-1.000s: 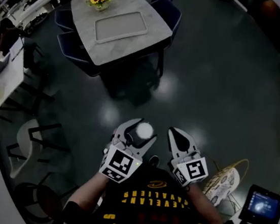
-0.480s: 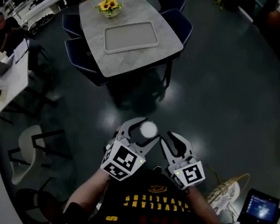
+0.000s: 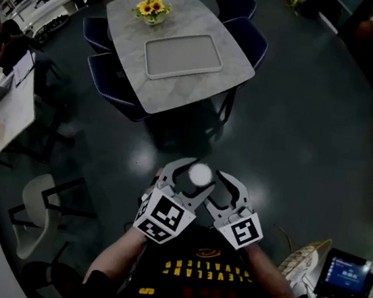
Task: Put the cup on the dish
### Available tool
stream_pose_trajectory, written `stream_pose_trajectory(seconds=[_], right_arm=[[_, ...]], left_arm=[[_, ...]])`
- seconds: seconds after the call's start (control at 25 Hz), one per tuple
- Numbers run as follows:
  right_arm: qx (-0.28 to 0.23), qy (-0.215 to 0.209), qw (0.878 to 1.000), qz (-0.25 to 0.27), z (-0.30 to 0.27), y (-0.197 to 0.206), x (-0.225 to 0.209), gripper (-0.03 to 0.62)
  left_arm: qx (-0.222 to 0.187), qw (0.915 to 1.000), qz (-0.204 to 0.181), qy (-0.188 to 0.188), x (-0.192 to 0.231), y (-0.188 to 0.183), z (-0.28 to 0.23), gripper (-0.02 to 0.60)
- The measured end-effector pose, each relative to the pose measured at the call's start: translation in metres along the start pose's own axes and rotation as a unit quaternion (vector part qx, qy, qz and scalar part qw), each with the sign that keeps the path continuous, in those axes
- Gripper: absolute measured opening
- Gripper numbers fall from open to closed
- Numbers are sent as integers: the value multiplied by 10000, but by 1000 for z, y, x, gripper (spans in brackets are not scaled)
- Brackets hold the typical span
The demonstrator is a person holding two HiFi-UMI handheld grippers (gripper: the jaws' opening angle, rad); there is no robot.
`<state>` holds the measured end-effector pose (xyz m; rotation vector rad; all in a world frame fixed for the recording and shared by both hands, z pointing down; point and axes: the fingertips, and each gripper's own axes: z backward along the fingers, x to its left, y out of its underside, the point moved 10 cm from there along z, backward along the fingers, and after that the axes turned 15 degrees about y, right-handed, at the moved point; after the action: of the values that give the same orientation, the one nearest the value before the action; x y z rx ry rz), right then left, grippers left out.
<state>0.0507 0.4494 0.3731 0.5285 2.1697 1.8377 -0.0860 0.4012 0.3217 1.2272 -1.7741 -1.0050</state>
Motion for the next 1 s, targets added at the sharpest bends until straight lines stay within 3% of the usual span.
stream_pose_trajectory(seconds=[0.24,0.56,0.76,1.0], right_arm=[[-150,-23,9989,443,-46,-9,26,238],[-399,186,9983,383,-70,-32,29,236],[-333,-111,9994,15,-83,-34,29,236],[-308,-304,9979,-482,-92,-42,34,235]], left_arm=[[-70,10000,-5,11,32,10,21,265],[-190,9997,0,140,50,-5,27,265],[-155,9997,155,95,64,-10,37,265],[-508,9983,278,-109,69,-12,49,265]])
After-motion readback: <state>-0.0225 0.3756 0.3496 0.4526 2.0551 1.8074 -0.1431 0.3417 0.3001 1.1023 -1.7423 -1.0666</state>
